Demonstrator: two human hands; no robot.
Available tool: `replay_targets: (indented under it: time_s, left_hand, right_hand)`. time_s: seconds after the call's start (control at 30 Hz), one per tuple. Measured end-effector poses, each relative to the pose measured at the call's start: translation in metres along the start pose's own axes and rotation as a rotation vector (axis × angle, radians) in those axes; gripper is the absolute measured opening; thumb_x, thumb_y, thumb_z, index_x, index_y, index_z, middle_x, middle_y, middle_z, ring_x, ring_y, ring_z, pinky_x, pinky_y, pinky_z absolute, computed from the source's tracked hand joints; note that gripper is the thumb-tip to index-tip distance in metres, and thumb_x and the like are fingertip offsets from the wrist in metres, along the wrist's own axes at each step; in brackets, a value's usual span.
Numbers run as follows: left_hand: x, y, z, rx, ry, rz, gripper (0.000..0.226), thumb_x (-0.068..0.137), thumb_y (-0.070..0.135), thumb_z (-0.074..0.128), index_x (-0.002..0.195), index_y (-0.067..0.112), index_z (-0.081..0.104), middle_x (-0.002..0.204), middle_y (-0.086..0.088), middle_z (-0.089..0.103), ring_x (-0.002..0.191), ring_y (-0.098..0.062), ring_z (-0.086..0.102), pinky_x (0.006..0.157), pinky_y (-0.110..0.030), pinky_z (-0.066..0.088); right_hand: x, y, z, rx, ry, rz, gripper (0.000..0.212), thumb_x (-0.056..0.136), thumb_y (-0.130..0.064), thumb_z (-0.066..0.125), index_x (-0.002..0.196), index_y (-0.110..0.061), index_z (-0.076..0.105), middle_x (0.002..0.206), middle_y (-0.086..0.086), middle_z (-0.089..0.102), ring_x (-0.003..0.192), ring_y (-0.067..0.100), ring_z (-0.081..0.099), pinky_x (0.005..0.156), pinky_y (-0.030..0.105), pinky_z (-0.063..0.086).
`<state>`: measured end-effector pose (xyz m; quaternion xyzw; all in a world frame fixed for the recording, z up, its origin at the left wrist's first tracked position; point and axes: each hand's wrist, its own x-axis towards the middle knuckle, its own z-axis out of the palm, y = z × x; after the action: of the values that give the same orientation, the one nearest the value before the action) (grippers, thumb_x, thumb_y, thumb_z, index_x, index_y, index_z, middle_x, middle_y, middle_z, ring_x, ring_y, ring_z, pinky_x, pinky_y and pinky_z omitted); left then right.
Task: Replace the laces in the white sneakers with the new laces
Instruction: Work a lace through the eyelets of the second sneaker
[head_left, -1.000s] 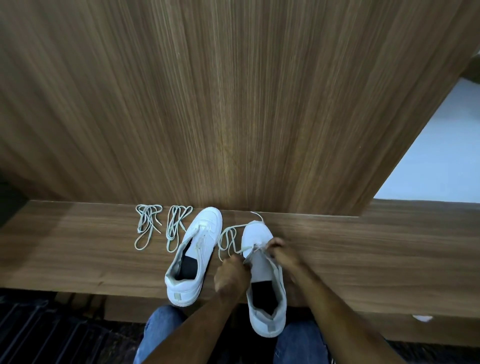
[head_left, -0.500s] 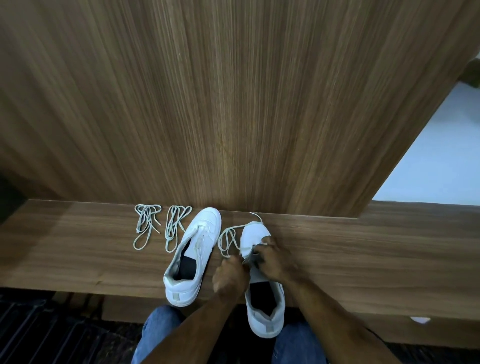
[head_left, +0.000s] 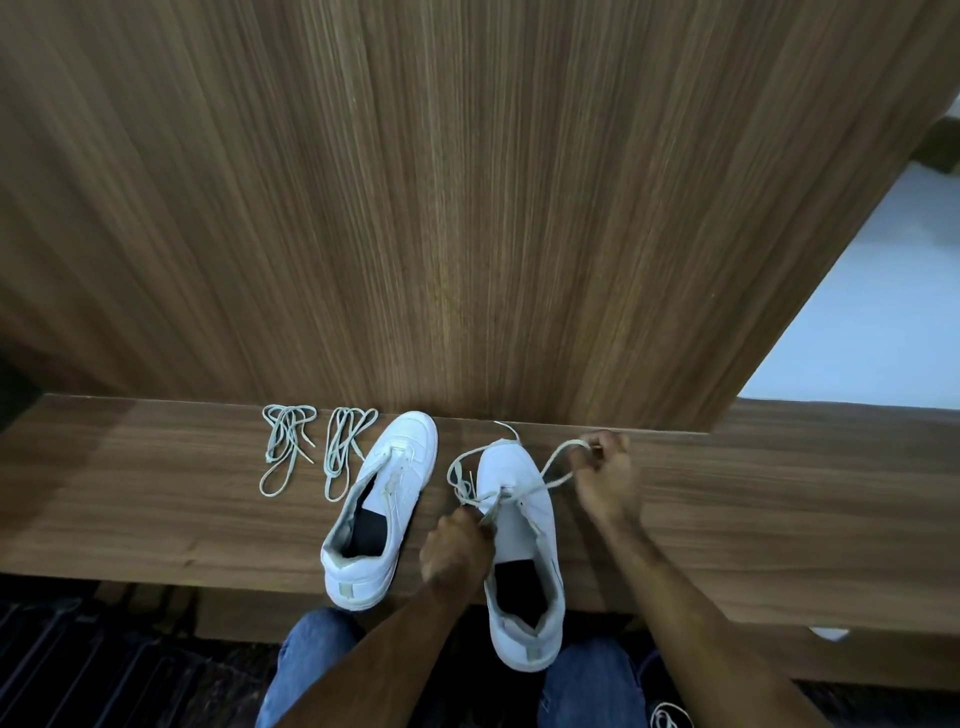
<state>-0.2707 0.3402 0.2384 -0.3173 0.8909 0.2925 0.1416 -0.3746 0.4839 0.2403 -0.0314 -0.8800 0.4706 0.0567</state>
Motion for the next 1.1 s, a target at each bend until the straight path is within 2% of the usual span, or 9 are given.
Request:
replay_targets:
  time_s: [0.13, 0.33, 0.43, 0.5, 0.7, 0.77, 0.83, 0.9, 1.1]
  left_hand:
    - [-0.001, -0.001, 0.000, 0.005, 0.010, 0.001, 0.041, 0.094, 0.042, 0.050, 0.120, 0.011, 0.053, 0.132, -0.010, 0.055, 0.125, -0.030, 0.050, 0.100, -0.036, 0.040]
    - [-0.002, 0.000, -0.002, -0.003, 0.002, 0.012, 0.041, 0.094, 0.043, 0.048, 0.118, 0.011, 0.053, 0.130, -0.012, 0.055, 0.124, -0.032, 0.051, 0.099, -0.037, 0.040]
    - [-0.001, -0.001, -0.001, -0.003, 0.010, 0.010, 0.041, 0.093, 0.043, 0.049, 0.118, 0.011, 0.053, 0.131, -0.011, 0.055, 0.124, -0.031, 0.051, 0.099, -0.036, 0.041]
    - [0.000, -0.001, 0.000, 0.011, 0.008, 0.012, 0.041, 0.094, 0.043, 0.049, 0.119, 0.011, 0.052, 0.131, -0.010, 0.054, 0.125, -0.030, 0.050, 0.099, -0.036, 0.040]
    - [-0.002, 0.001, -0.002, -0.009, 0.016, 0.013, 0.037, 0.095, 0.037, 0.049, 0.120, 0.010, 0.053, 0.131, -0.011, 0.055, 0.124, -0.031, 0.051, 0.099, -0.036, 0.040]
    - [-0.002, 0.001, -0.002, -0.018, 0.009, 0.012, 0.038, 0.095, 0.038, 0.049, 0.122, 0.011, 0.053, 0.132, -0.011, 0.054, 0.125, -0.031, 0.050, 0.100, -0.036, 0.040]
    - [-0.002, -0.001, -0.001, -0.018, 0.005, 0.009, 0.040, 0.095, 0.039, 0.049, 0.123, 0.011, 0.052, 0.133, -0.011, 0.053, 0.125, -0.031, 0.050, 0.101, -0.036, 0.039]
    - [-0.003, -0.001, -0.002, -0.025, 0.005, 0.006, 0.040, 0.095, 0.040, 0.049, 0.122, 0.011, 0.053, 0.132, -0.011, 0.053, 0.125, -0.031, 0.050, 0.101, -0.036, 0.039]
    - [-0.004, -0.001, -0.004, -0.061, -0.016, 0.016, 0.036, 0.088, 0.041, 0.054, 0.118, 0.021, 0.061, 0.125, -0.009, 0.060, 0.118, -0.032, 0.056, 0.096, -0.038, 0.044]
  right_hand:
    - [-0.017, 0.013, 0.024, -0.462, -0.232, -0.367, 0.049, 0.078, -0.040, 0.057, 0.124, -0.022, 0.056, 0.125, 0.006, 0.050, 0.112, 0.029, 0.052, 0.090, 0.038, 0.046]
    - [-0.036, 0.020, 0.055, -0.716, -0.446, -0.438, 0.030, 0.090, -0.033, 0.046, 0.116, -0.027, 0.059, 0.136, -0.002, 0.041, 0.132, 0.022, 0.036, 0.104, 0.035, 0.033]
    - [-0.033, 0.018, 0.058, -0.438, -0.443, -0.315, 0.013, 0.088, -0.024, 0.053, 0.088, -0.028, 0.066, 0.116, -0.002, 0.049, 0.110, 0.020, 0.054, 0.094, 0.034, 0.043]
    - [-0.028, 0.011, 0.052, -0.095, -0.389, -0.177, 0.029, 0.083, -0.008, 0.061, 0.065, -0.031, 0.062, 0.100, 0.001, 0.053, 0.087, 0.013, 0.058, 0.082, 0.033, 0.045]
    - [-0.001, -0.031, -0.005, 0.667, 0.138, -0.003, 0.027, 0.073, -0.009, 0.060, 0.061, -0.033, 0.067, 0.080, -0.004, 0.058, 0.076, 0.008, 0.053, 0.076, 0.027, 0.040]
    - [0.003, -0.034, -0.013, 0.493, 0.178, -0.105, 0.031, 0.080, -0.004, 0.058, 0.072, -0.033, 0.066, 0.089, -0.004, 0.057, 0.083, 0.007, 0.057, 0.083, 0.032, 0.044]
    - [-0.002, -0.030, -0.007, 0.046, 0.075, -0.187, 0.029, 0.083, -0.010, 0.061, 0.108, -0.024, 0.062, 0.114, 0.003, 0.053, 0.103, 0.019, 0.055, 0.089, 0.040, 0.046]
    - [-0.009, -0.014, 0.008, -0.296, -0.048, -0.307, 0.057, 0.079, -0.023, 0.067, 0.133, -0.020, 0.048, 0.137, 0.007, 0.042, 0.121, 0.025, 0.045, 0.096, 0.041, 0.042]
    - [-0.040, 0.010, 0.051, -0.745, -0.463, -0.445, 0.034, 0.088, -0.029, 0.050, 0.120, -0.022, 0.057, 0.144, 0.004, 0.036, 0.143, 0.026, 0.021, 0.107, 0.038, 0.034]
